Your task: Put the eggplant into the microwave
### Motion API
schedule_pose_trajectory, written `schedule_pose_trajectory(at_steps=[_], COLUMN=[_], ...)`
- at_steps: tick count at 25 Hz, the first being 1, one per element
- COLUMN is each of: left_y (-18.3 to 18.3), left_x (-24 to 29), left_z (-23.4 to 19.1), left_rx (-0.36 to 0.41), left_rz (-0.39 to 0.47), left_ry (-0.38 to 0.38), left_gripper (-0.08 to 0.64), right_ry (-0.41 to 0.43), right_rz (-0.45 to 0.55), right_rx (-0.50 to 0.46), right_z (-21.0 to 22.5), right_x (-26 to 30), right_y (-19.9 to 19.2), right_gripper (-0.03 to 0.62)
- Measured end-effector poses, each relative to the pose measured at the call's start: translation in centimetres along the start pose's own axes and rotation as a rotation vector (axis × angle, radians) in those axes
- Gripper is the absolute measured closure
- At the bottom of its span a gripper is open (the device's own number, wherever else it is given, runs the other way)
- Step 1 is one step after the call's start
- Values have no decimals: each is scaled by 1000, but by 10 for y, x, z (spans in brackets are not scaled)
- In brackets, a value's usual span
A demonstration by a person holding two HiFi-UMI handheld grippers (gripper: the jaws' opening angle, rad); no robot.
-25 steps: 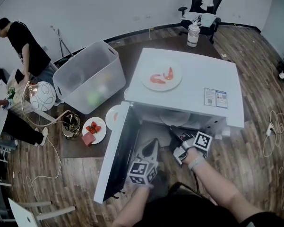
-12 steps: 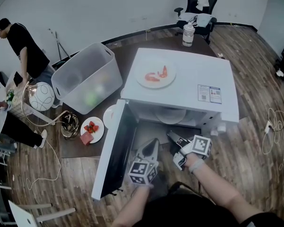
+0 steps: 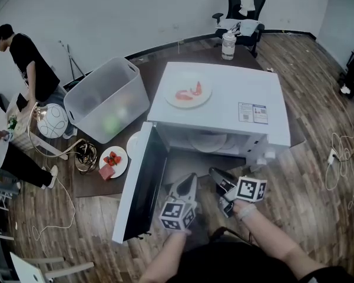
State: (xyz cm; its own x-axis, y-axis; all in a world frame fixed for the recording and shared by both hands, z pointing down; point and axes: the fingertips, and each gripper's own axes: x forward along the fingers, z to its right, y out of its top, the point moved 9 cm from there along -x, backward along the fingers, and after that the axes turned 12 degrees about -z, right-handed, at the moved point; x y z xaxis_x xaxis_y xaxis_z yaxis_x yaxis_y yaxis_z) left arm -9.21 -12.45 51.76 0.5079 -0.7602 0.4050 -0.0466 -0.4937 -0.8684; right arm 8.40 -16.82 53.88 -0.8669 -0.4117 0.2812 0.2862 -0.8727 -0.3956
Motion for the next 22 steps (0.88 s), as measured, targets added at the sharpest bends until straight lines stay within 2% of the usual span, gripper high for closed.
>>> schedule_pose_trajectory(at_steps=[4,7,14,22], left_y=[-5,-7,-13,-24], left_x=[-9,-14,-30,-52], left_z=[6,11,24,40], left_rx=[-10,-9,-4,-4], left_rz=[5,12,27,43], left_ry=[7,9,15,37], left_gripper=[560,560,558,560], right_ry=[-70,-88,-101,-118], right_rz=[-17,-33,-48,-50], right_rx=[-171,-247,-326,-365], right_z=[-11,-17,-28,-34], right_x=[-14,-21,-36,-51], right_y=[-2,-8,-26,-43], right_gripper=[594,594,594,594])
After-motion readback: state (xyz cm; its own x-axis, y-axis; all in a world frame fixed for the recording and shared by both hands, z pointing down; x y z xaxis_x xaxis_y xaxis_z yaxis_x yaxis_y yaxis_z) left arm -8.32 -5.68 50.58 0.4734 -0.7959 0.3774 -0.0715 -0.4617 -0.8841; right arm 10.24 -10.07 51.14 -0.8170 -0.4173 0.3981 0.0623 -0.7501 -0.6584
